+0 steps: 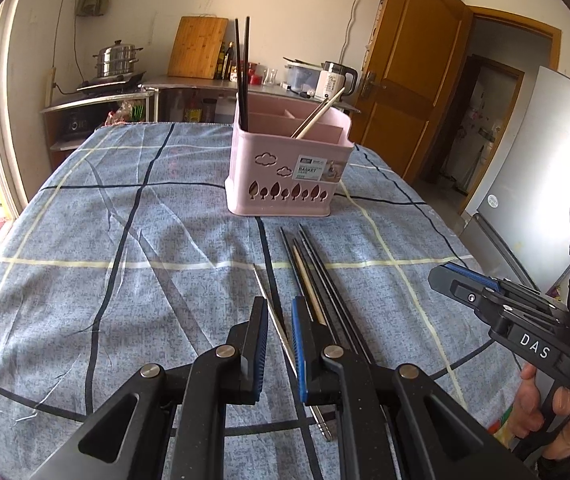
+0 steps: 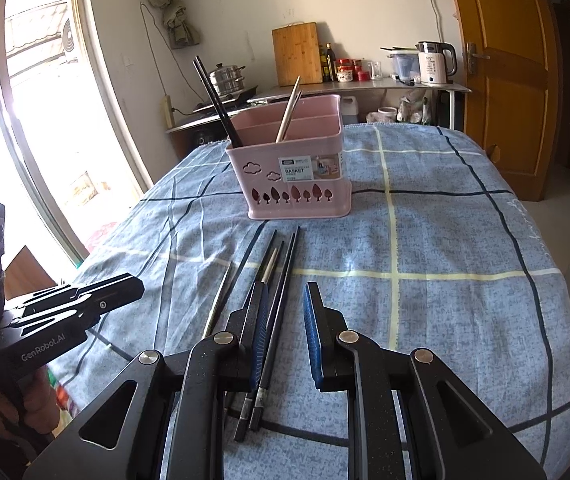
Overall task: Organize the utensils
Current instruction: 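Move both tools back toward the remaining chopsticks on the cloth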
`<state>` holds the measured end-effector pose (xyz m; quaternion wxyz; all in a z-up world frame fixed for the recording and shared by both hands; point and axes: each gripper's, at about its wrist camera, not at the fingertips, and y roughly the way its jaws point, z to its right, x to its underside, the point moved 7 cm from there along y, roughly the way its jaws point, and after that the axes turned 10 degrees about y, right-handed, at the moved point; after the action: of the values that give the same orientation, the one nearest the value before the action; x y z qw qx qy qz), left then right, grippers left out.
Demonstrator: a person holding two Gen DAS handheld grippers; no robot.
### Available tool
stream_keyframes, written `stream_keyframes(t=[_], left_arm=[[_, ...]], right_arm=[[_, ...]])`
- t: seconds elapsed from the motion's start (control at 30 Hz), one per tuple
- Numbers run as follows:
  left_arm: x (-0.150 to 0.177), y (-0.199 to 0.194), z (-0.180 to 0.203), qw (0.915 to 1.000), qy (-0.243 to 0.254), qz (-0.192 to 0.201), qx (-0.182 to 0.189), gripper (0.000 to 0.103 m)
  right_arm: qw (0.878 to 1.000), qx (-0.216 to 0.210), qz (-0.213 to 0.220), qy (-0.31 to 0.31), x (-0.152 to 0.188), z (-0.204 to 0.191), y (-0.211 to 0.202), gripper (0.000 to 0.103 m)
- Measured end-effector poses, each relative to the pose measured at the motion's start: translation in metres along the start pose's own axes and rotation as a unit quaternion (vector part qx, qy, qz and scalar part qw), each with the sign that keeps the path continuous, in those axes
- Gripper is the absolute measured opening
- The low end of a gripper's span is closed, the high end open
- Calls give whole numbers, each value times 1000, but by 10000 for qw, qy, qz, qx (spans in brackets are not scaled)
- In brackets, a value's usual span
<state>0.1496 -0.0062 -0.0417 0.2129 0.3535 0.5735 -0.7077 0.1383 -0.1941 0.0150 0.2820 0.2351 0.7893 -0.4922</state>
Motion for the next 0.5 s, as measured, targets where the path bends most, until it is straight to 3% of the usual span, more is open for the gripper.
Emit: stream_keyframes(t=[0.5], left_arm=[[2,78,-15,9969,-355,-688,109,11]], right_arm=[[9967,166,-793,52,10,3,78,19]])
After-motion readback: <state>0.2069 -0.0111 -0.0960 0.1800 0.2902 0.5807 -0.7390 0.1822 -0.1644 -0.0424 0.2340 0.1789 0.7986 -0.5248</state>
